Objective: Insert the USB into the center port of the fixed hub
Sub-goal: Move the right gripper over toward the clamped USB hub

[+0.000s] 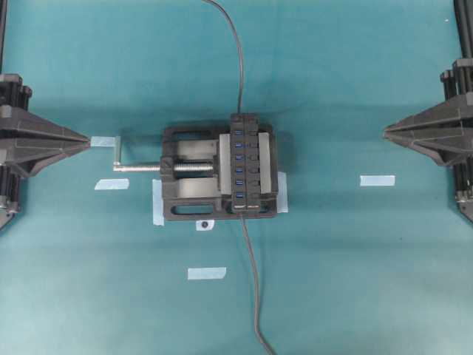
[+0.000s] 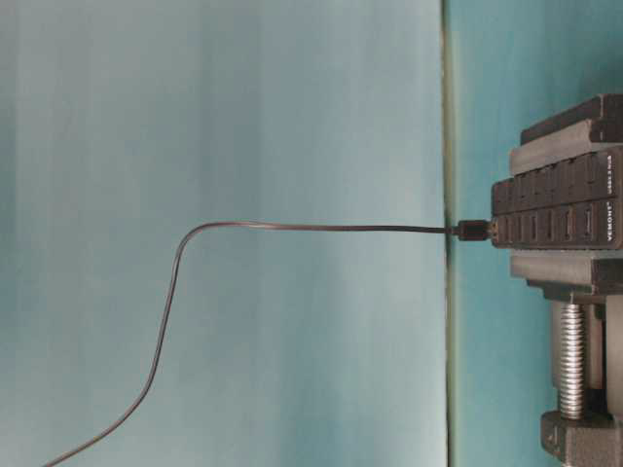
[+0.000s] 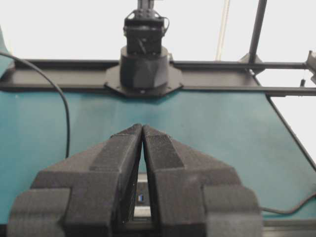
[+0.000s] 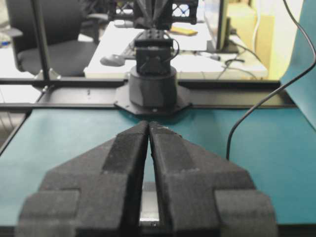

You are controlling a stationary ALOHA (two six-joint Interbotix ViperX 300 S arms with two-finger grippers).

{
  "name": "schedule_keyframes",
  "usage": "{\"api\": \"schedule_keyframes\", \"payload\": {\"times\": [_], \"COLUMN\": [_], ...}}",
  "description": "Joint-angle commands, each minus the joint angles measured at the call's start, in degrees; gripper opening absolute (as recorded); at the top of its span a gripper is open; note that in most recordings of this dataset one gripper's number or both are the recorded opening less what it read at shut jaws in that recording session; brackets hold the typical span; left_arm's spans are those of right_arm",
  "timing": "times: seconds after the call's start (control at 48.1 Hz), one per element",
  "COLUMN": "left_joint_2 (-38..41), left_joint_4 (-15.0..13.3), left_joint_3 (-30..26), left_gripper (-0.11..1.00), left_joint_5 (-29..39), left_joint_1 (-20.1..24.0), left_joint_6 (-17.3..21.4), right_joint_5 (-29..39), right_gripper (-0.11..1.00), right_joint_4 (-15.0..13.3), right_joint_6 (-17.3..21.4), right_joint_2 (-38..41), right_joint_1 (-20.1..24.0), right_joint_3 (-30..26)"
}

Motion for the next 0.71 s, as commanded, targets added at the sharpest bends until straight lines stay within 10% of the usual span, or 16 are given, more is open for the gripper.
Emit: {"api": "schedule_keyframes", "payload": {"times": [0.0, 0.686], "left_joint_2": [1.05, 1.49], "left_joint_4": [0.18, 0.18], "left_joint_3": [-0.26, -5.19], "left_gripper": [0.13, 0.01], "left_joint_5": [-0.44, 17.58], "left_joint_1": [0.09, -0.18], "left_joint_6": [-1.41, -2.29], "right_joint_5": [-0.44, 23.91], "right_gripper": [0.16, -0.02], "right_joint_4": [0.44, 3.43], "right_joint_6": [0.09, 5.19], "right_joint_2": [0.7, 5.63], "right_joint_1": [-0.7, -9.93], "right_joint_3": [0.09, -3.52]}}
